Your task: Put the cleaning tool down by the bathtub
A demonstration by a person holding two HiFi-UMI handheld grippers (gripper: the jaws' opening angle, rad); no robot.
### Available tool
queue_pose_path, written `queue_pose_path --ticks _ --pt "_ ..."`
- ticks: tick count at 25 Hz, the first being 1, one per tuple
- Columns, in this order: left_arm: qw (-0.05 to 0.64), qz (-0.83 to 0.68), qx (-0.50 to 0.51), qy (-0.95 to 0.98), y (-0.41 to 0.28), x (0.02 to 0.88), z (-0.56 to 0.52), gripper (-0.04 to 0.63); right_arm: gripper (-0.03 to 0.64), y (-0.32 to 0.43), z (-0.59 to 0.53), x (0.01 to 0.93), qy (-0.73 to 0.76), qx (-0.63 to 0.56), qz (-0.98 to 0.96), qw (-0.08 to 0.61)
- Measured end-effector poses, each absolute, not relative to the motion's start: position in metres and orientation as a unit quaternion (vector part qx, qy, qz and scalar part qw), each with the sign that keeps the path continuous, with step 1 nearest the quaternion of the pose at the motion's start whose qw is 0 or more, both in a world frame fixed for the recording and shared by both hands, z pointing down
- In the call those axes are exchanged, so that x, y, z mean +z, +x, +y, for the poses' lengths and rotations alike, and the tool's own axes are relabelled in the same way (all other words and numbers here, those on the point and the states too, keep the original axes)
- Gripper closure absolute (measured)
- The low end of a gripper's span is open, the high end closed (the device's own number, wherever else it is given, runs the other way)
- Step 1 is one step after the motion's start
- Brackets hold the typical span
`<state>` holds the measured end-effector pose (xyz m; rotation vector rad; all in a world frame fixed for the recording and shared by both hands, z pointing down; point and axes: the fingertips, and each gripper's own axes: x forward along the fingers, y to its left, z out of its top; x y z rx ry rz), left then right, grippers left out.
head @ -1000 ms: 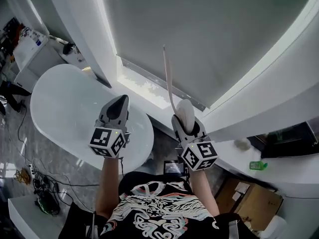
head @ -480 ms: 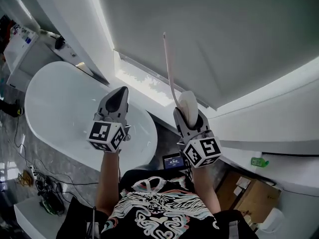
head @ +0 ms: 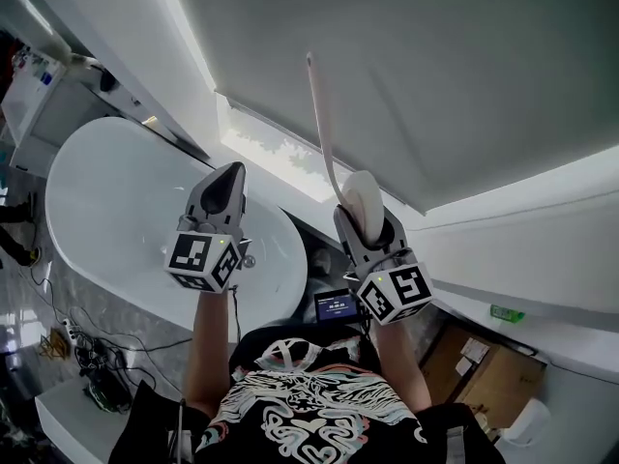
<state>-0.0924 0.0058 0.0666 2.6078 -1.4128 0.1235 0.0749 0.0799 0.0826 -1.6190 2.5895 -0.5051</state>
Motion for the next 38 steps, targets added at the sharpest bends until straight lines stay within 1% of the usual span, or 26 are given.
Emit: queue_pose_path --ticks 13,38 --pt "0.107 -0.486 0.05 0.866 -0.083 0.088 -0.028 0.578 0.419 0.071 0.043 0.1 -0.485 -0.16 0.86 -0.001" --pt "0.165 -0.511 0.106 0.837 -0.08 0.203 -0.071 0.578 0.419 0.078 -0.01 0.217 -0.436 -0.195 0.876 -0.067"
